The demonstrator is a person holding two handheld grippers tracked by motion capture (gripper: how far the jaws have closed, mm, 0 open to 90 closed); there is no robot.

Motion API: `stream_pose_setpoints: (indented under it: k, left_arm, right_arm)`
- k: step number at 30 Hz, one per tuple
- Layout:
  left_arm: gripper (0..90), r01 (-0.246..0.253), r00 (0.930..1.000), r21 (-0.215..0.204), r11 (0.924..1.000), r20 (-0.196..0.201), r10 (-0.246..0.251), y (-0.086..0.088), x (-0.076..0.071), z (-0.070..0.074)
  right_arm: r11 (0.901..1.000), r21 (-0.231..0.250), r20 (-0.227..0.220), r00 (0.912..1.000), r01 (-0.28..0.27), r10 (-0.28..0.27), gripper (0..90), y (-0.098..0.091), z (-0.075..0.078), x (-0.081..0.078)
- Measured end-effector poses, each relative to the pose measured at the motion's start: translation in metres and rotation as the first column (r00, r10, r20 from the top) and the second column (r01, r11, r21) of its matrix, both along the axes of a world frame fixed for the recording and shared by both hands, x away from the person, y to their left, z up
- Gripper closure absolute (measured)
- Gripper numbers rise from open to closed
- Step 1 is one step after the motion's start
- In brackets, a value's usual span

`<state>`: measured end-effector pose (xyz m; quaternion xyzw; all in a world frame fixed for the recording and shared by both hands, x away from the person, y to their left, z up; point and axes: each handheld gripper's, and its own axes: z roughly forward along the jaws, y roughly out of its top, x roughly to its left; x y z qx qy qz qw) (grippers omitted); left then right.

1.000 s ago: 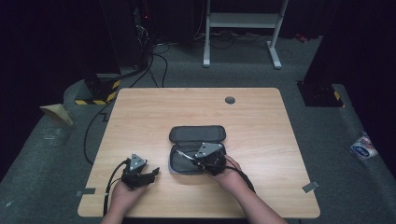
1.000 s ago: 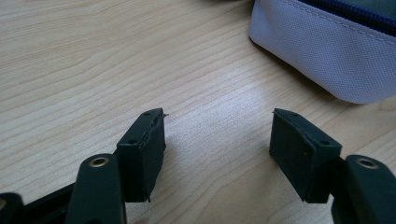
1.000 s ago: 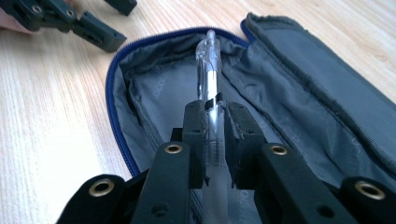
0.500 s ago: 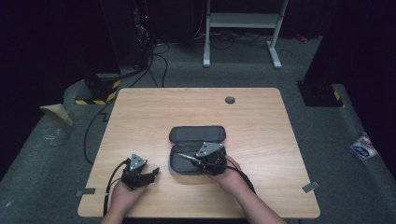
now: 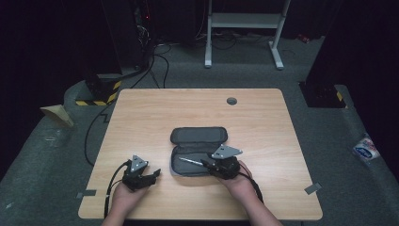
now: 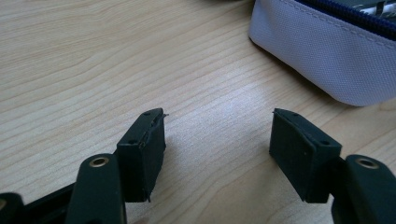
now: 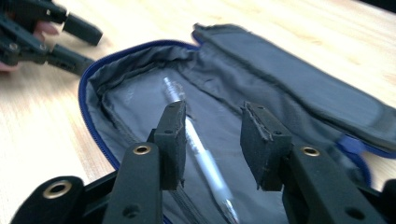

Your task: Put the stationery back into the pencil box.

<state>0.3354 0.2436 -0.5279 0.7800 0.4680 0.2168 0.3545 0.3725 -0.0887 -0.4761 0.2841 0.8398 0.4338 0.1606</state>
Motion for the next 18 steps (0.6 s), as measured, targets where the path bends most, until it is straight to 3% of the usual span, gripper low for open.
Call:
stream_pose_setpoints:
  k: [5, 11, 18]
  left_arm:
    - [35.9, 0.0, 1.0, 0.004, 1.0, 0.001, 0.0, 0.0, 0.0, 0.0]
    - [35.9, -0.004, 1.0, 0.002, 1.0, -0.001, 0.004, 0.0, 0.0, 0.0]
    - [35.9, -0.005, 1.0, 0.003, 1.0, 0.0, 0.005, 0.0, 0.0, 0.0]
  right_arm:
    - [0.9985, 0.01, 0.038, 0.9978, 0.054, -0.054, 54.2, -0.019, 0.004, -0.001]
    - [0.991, 0.042, 0.038, 0.991, 0.127, -0.128, 52.5, -0.047, 0.006, 0.0]
    - [0.9684, 0.07, 0.033, 0.9696, 0.24, -0.242, 49.2, -0.087, 0.005, 0.0]
